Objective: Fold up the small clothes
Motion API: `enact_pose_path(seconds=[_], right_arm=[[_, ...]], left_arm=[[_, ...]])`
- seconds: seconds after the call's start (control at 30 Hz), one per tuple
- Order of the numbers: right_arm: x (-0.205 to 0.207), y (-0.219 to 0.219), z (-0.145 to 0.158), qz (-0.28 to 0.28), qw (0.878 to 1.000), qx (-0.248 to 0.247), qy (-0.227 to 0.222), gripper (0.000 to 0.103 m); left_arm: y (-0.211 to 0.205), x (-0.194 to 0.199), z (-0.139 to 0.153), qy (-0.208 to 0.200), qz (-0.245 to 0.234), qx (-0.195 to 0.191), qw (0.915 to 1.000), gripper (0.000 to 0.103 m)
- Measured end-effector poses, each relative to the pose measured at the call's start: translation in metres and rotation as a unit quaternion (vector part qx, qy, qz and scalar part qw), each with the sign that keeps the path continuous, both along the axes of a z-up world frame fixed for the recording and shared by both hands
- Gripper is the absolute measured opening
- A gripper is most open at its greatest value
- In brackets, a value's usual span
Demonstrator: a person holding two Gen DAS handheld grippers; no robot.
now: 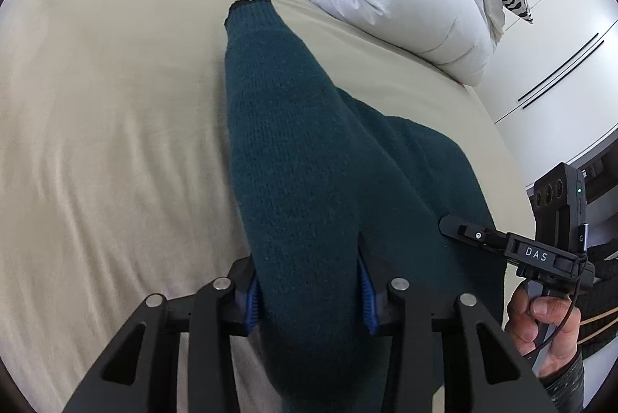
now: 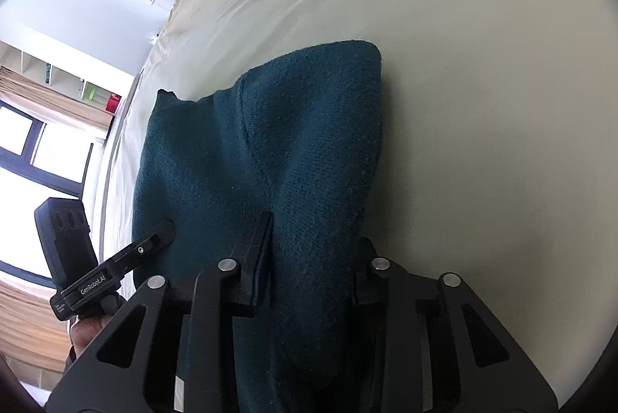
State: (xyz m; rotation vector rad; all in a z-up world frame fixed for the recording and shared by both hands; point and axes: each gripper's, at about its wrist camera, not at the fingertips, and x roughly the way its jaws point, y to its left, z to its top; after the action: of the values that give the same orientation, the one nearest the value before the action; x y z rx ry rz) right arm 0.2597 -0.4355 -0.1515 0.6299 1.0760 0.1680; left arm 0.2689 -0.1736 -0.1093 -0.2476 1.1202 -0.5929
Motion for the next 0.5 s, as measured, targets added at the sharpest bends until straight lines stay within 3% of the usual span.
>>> enact_pose_path(seconds=[0.1,0.33,0.5], right_arm=[[-0.012,0.021,0.025,0.008,0.999,-0.046,-0.015,0.021],[-0.074,0.111,0.088,0.077,0.994,-0.055,-0.063,0.021],[-0.124,0.182,0.096,0.129,0.988,-0.035,-0.071,0.021]], left_arm=[[0.019,-0.032,0.024,-0.028,-0.003,0.019,0.9994,0.041],[0.119,-0.124,0.070,-0.072,0.020,0.037,0.9966,0.041],[0.187,-0.184,0.059,-0.060,0.043,0.039,0.9965,0.041]])
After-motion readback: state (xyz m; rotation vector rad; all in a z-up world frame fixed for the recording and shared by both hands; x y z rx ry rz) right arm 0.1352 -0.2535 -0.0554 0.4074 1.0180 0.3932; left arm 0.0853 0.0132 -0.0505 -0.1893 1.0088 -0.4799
